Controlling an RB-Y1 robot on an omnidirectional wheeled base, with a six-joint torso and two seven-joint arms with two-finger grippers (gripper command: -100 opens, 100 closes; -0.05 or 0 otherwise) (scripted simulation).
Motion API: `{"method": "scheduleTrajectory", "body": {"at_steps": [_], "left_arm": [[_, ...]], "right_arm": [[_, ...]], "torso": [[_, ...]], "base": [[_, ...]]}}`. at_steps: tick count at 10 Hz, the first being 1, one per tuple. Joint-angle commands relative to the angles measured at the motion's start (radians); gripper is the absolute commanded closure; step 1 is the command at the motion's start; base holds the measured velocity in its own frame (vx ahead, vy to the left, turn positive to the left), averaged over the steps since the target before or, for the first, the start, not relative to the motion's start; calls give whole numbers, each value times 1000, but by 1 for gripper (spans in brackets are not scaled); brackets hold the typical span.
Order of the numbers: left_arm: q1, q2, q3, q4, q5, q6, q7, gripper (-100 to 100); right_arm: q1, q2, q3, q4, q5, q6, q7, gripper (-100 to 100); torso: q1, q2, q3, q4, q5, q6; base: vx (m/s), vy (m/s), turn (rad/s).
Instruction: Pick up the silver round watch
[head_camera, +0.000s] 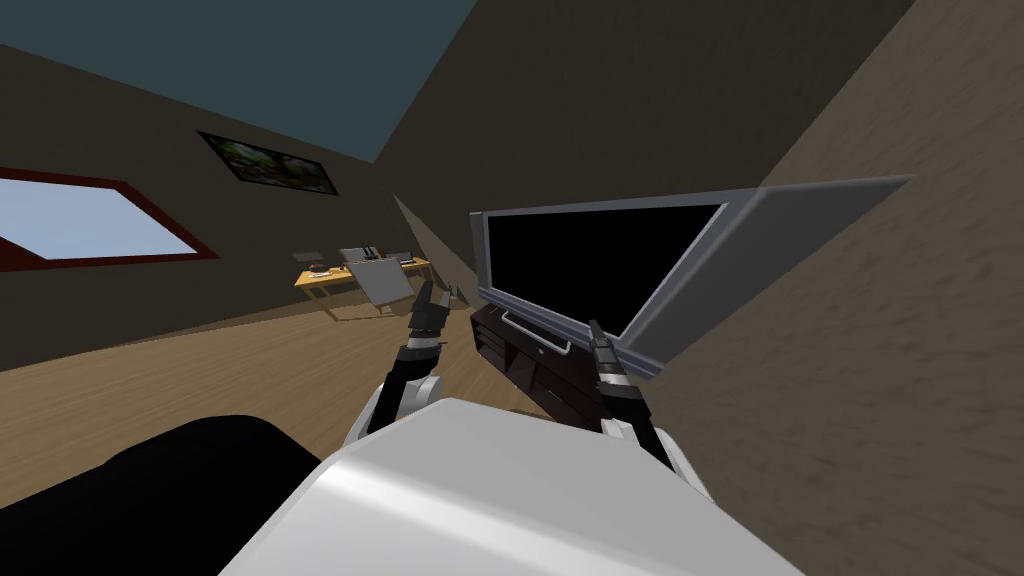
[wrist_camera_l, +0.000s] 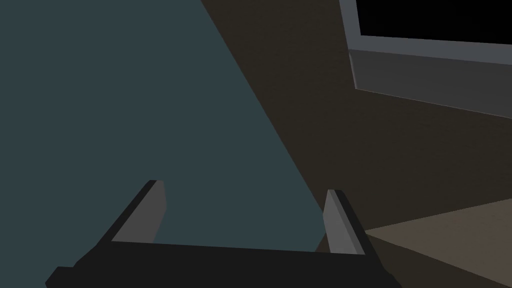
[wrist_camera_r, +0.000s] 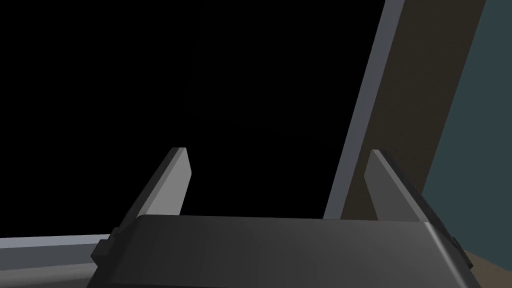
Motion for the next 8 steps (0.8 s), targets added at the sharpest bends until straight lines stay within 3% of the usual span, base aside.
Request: {"method": "scheduleTrajectory", "body": {"at_steps": [1, 6, 7, 8], "left_arm": [[0, 0, 0, 0, 0, 0, 0, 0], [0, 0, 0, 0, 0, 0, 0, 0], [0, 0, 0, 0, 0, 0, 0, 0], [0, 0, 0, 0, 0, 0, 0, 0]], "right_arm": [[0, -50, 10, 50, 17, 17, 20, -100], [20, -187, 24, 157, 47, 53, 52, -100], [20, -191, 24, 157, 47, 53, 52, -100], [27, -235, 30, 191, 58, 67, 63, -100]], "torso": [[0, 0, 0, 0, 0, 0], [0, 1, 0, 0, 0, 0], [0, 1, 1, 0, 0, 0], [-1, 2, 1, 0, 0, 0]], "base": [[65, 64, 131], [44, 50, 102], [34, 32, 54], [47, 42, 120]]}}
